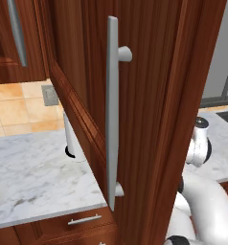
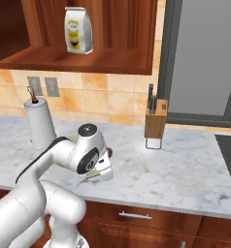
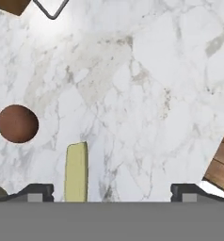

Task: Pick the egg and butter from the fridge and place them by the bowl for mixing.

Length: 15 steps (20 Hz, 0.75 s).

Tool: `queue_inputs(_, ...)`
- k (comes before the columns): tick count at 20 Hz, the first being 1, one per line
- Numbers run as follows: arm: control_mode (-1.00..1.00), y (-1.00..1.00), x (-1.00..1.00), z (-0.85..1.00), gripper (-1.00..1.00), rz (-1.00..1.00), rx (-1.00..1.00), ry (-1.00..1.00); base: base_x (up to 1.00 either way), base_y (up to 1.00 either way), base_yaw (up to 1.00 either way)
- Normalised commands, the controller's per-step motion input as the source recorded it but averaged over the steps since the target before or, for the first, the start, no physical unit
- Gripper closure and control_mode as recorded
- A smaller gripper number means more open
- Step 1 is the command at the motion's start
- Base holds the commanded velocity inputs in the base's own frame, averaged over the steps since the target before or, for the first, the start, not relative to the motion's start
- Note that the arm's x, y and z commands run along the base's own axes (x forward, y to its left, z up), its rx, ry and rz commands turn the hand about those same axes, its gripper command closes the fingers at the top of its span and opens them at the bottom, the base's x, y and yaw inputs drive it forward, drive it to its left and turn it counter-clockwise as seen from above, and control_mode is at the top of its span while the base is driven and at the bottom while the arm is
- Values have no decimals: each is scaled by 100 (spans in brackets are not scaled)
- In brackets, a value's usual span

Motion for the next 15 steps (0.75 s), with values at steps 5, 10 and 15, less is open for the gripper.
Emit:
queue_inputs(5,-100,16,-39,34,-100,30,-17,0,0,0,0)
queue_inputs(10,-100,19,-36,45,-100,35,-17,-1,0,0,0)
queue_inputs(15,-100,14,-40,46,-100,32,-14,-4,0,0,0)
